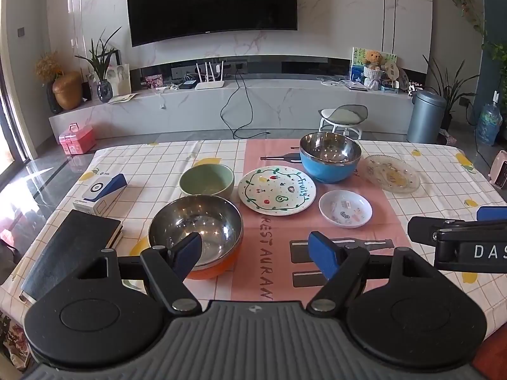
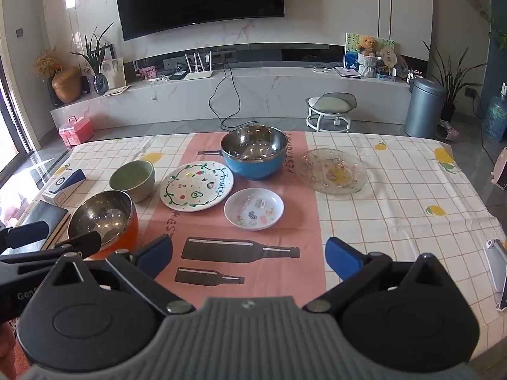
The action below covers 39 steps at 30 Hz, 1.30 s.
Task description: Organize plates and bowls
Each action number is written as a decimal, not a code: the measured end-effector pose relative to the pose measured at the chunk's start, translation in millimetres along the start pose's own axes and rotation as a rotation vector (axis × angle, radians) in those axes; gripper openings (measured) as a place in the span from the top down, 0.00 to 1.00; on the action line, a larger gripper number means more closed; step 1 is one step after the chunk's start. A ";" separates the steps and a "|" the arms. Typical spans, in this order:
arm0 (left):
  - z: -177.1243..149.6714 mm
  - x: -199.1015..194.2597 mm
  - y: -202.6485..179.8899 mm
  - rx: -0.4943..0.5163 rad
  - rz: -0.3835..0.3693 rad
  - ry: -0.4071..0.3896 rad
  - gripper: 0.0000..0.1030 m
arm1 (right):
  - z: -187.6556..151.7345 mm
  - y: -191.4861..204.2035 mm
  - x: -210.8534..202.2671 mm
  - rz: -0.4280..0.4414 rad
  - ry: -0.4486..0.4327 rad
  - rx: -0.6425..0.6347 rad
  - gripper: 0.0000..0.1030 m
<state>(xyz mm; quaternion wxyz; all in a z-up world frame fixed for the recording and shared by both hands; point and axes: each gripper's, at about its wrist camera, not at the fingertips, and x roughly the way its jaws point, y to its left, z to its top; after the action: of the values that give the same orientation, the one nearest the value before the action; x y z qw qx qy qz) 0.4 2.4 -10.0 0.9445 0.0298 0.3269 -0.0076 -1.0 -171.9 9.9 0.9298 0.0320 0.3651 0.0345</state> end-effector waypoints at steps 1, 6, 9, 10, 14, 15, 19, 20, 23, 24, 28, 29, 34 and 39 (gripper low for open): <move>-0.3 0.1 -0.1 -0.001 -0.001 0.001 0.13 | -0.3 0.3 0.2 -0.001 0.001 0.000 0.02; -1.8 1.1 0.0 -0.002 -0.002 0.001 0.13 | -1.8 -0.1 2.2 -0.001 0.007 -0.003 0.02; -2.0 1.5 0.1 -0.005 -0.002 0.003 0.13 | -2.6 0.8 2.2 -0.002 0.008 -0.006 0.02; -2.9 1.8 -0.1 -0.006 -0.002 0.004 0.13 | -3.1 1.0 2.3 -0.003 0.010 -0.007 0.02; -4.4 2.0 0.1 -0.007 -0.004 0.003 0.13 | -4.2 1.4 3.5 -0.006 0.016 -0.009 0.02; -4.7 2.1 -0.1 -0.007 -0.004 0.003 0.13 | -4.3 1.6 3.8 -0.007 0.017 -0.010 0.02; -4.2 2.0 0.0 -0.007 -0.003 0.004 0.13 | -4.6 1.9 4.1 -0.006 0.018 -0.011 0.02; -5.3 3.4 -0.6 -0.007 -0.003 0.006 0.13 | -4.8 2.0 5.0 -0.006 0.019 -0.012 0.02; -6.7 2.4 -2.0 -0.010 -0.002 0.010 0.13 | -5.2 2.0 5.4 -0.007 0.020 -0.011 0.02; -6.8 2.5 -2.0 -0.009 -0.002 0.009 0.13 | -5.4 1.8 5.6 -0.007 0.021 -0.011 0.02; -6.9 2.6 -1.7 -0.010 -0.003 0.010 0.13 | -5.8 1.3 5.8 -0.006 0.022 -0.010 0.02; -7.8 2.8 -2.2 -0.010 -0.004 0.011 0.13 | -5.8 1.3 5.8 -0.006 0.022 -0.010 0.02; -8.1 3.5 -2.0 -0.011 -0.006 0.013 0.13 | -6.0 1.4 5.9 -0.006 0.022 -0.009 0.02; -9.9 3.5 -2.6 -0.013 -0.009 0.014 0.13 | -5.8 1.4 5.8 -0.006 0.022 -0.010 0.02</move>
<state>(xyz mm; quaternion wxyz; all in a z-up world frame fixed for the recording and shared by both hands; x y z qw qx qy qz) -3.1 0.4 -20.1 0.9423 0.0220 0.3339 -0.0096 -0.7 -169.8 1.8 0.9259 0.0258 0.3753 0.0337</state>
